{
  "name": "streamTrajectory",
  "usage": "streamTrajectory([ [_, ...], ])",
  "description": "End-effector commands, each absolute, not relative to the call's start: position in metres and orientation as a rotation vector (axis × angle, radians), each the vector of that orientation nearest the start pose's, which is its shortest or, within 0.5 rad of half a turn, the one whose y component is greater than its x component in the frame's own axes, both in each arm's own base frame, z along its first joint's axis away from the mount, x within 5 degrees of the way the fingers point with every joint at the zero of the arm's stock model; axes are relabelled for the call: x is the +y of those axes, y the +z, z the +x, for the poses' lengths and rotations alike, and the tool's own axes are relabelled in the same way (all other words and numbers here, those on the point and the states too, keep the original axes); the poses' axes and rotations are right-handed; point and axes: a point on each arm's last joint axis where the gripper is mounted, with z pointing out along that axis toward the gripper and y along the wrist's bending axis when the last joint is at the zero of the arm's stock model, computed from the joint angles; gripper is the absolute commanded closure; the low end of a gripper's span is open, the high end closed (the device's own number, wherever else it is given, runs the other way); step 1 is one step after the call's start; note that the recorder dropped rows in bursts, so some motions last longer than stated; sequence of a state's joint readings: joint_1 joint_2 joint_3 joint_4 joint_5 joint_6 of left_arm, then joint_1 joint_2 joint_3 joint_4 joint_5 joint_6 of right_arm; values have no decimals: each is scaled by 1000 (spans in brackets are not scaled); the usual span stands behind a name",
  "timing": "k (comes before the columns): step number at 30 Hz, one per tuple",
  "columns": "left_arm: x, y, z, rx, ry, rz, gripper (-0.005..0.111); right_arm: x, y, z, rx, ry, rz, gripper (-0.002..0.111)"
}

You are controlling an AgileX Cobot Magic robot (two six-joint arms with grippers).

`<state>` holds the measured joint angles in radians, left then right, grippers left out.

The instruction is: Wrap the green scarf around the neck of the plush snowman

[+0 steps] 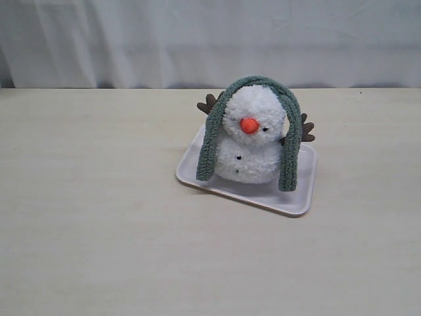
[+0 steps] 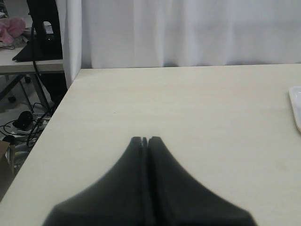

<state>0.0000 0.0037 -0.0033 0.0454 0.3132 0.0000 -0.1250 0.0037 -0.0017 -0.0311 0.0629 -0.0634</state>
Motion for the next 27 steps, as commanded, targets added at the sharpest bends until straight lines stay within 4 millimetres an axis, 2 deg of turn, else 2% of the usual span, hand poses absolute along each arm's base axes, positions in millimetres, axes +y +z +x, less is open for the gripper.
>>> streamTrajectory([
  [1, 1, 185, 54, 1791, 46, 31, 107, -7, 209, 56, 1537, -177, 24, 104],
  [3, 1, 185, 54, 1791, 46, 31, 107, -7, 212, 56, 1497, -178, 22, 104],
  [5, 1, 185, 54, 1791, 46, 31, 107, -7, 222, 54, 1384, -157, 38, 104],
  [9, 1, 185, 54, 1791, 46, 31, 107, -6, 235, 51, 1209, 220, 298, 104],
  [12, 1, 185, 54, 1791, 44, 30, 107, -3, 245, 48, 1097, 264, 262, 104],
  [14, 1, 185, 54, 1791, 44, 30, 107, -3, 251, 46, 1089, 294, 279, 104],
  [17, 1, 185, 54, 1791, 44, 30, 107, -5, 270, 48, 1257, 273, 357, 97],
  [22, 1, 185, 54, 1791, 44, 30, 107, -10, 311, 60, 1579, 158, 417, 64],
  [25, 1, 185, 54, 1791, 44, 30, 107, -4, 333, 76, 1806, 155, 323, 53],
  [27, 1, 185, 54, 1791, 44, 30, 107, 3, 345, 93, 1974, 196, 189, 53],
])
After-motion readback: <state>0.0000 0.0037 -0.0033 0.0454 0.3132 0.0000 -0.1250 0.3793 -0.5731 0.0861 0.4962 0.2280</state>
